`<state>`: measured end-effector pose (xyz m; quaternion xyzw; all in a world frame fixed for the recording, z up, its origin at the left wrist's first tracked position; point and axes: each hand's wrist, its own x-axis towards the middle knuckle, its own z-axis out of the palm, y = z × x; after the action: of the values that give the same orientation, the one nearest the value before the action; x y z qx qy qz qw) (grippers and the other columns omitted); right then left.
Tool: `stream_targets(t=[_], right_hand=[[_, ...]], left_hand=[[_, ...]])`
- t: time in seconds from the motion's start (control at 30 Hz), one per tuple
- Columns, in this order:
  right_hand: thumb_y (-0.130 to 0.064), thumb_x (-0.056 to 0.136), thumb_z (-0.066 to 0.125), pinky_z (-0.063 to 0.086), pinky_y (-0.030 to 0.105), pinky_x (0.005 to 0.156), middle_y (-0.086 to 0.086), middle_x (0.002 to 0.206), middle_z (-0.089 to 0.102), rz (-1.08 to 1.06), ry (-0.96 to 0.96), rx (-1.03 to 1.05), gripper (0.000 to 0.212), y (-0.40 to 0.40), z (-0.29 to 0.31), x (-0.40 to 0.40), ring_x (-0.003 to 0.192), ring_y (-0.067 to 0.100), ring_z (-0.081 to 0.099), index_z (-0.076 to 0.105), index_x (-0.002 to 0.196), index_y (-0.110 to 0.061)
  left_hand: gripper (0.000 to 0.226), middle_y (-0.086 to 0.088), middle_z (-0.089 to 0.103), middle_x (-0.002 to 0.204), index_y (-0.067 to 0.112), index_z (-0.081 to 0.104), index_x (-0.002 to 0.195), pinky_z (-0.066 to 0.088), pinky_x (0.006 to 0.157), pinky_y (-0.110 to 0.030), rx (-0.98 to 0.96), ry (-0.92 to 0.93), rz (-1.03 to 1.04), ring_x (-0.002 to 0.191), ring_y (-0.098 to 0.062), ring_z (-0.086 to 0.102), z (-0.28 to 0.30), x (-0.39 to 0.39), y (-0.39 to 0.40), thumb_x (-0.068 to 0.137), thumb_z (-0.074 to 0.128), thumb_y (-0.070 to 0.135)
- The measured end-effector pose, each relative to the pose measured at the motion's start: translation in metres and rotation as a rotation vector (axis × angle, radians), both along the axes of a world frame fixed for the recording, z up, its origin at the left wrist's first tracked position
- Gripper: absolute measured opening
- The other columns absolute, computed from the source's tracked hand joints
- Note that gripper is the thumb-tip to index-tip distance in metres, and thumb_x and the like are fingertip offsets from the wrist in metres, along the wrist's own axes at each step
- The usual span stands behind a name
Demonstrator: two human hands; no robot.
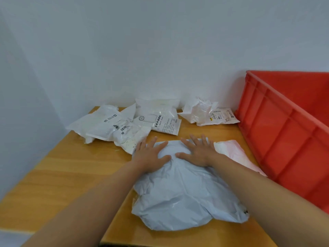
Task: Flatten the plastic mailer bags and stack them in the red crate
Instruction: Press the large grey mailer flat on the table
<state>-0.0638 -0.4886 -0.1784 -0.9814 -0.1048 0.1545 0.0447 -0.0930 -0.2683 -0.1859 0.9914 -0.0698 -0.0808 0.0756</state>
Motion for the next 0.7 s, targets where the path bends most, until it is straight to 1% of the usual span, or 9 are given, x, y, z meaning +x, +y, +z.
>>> stream_targets(t=[0.1,0.23,0.4,0.7], right_hand=[[-0.093,0.076,0.020,-0.008,0.060,0.119,-0.008,0.165,-0.017,-0.011,0.035,0.024,0.090,-0.003,-0.009,-0.002,0.150,0.036,-0.019,-0.007,0.152,-0.054],[-0.092,0.077,0.019,-0.009,0.058,0.118,-0.007,0.166,-0.015,-0.013,0.044,0.045,0.089,-0.002,-0.016,-0.003,0.151,0.036,-0.017,-0.006,0.152,-0.054],[-0.092,0.077,0.020,-0.011,0.057,0.118,-0.008,0.165,-0.016,-0.012,0.057,0.042,0.087,-0.003,-0.019,-0.001,0.150,0.035,-0.019,0.000,0.153,-0.055],[-0.093,0.076,0.021,-0.010,0.059,0.118,-0.007,0.166,-0.015,-0.009,0.056,0.025,0.089,-0.002,-0.021,0.000,0.150,0.036,-0.018,0.001,0.153,-0.054]], left_hand=[[0.072,0.004,-0.007,0.166,0.055,0.003,0.151,-0.005,0.121,-0.052,-0.018,0.059,-0.001,0.151,-0.033,-0.010,-0.006,0.001,-0.003,0.087,0.026,0.081],[0.076,0.005,-0.003,0.166,0.056,0.004,0.150,0.000,0.121,-0.053,-0.025,0.079,0.011,0.152,-0.033,-0.004,-0.013,0.004,-0.004,0.083,0.025,0.085],[0.078,0.005,0.000,0.166,0.055,0.011,0.150,0.000,0.120,-0.056,-0.007,0.075,0.008,0.151,-0.034,-0.003,-0.017,0.004,-0.004,0.080,0.025,0.088],[0.080,0.004,0.004,0.166,0.054,0.015,0.150,0.002,0.119,-0.058,0.007,0.044,0.005,0.151,-0.034,0.000,-0.022,0.005,-0.004,0.078,0.027,0.089]])
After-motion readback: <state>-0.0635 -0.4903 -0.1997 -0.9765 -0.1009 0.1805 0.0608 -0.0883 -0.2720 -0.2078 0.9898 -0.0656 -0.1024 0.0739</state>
